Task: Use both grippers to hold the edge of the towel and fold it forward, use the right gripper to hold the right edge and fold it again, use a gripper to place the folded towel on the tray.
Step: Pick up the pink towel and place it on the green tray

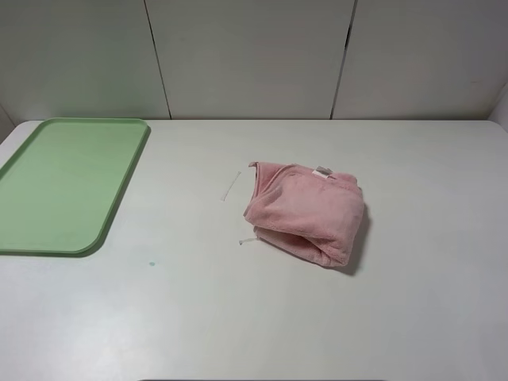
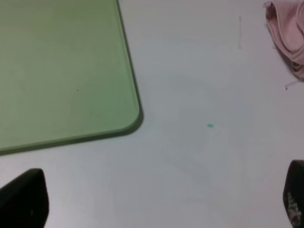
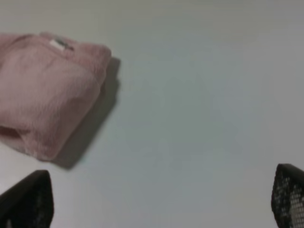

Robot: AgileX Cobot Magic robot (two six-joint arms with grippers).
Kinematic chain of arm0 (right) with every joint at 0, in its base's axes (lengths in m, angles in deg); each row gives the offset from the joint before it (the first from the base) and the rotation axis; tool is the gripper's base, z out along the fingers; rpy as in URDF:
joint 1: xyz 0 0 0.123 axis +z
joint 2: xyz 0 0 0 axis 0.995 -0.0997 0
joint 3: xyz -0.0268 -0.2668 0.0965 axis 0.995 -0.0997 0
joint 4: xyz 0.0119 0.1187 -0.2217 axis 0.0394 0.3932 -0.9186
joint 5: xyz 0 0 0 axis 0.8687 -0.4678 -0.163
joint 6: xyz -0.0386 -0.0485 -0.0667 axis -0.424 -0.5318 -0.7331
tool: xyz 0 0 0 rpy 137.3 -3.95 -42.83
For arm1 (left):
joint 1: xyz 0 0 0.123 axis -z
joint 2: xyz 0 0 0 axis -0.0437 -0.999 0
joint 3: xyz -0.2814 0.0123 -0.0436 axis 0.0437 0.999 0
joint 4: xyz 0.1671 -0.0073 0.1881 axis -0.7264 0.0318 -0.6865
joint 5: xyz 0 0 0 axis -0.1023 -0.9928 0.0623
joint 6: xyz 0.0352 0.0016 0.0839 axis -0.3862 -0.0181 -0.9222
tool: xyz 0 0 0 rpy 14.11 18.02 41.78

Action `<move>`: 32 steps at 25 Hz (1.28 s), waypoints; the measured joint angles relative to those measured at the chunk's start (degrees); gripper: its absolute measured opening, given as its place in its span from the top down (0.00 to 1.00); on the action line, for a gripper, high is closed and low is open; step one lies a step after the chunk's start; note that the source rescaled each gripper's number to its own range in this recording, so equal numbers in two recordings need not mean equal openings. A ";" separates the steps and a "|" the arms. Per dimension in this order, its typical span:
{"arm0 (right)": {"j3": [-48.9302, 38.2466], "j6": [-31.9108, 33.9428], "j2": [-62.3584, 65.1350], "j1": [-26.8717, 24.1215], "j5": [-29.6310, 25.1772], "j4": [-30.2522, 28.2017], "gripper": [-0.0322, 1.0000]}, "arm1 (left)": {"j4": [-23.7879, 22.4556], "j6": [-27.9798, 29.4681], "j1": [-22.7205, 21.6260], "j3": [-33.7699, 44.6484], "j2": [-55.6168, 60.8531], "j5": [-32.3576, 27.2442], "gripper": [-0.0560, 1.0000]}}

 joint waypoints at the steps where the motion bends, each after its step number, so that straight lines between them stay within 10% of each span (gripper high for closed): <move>1: -0.02 -0.12 1.92 0.00 0.00 0.00 0.00 | 0.00 0.00 0.00 0.00 0.00 0.00 0.00; 32: -0.02 -2.01 6.01 0.00 0.00 0.66 0.00 | 0.00 0.00 0.00 0.00 0.00 0.00 0.00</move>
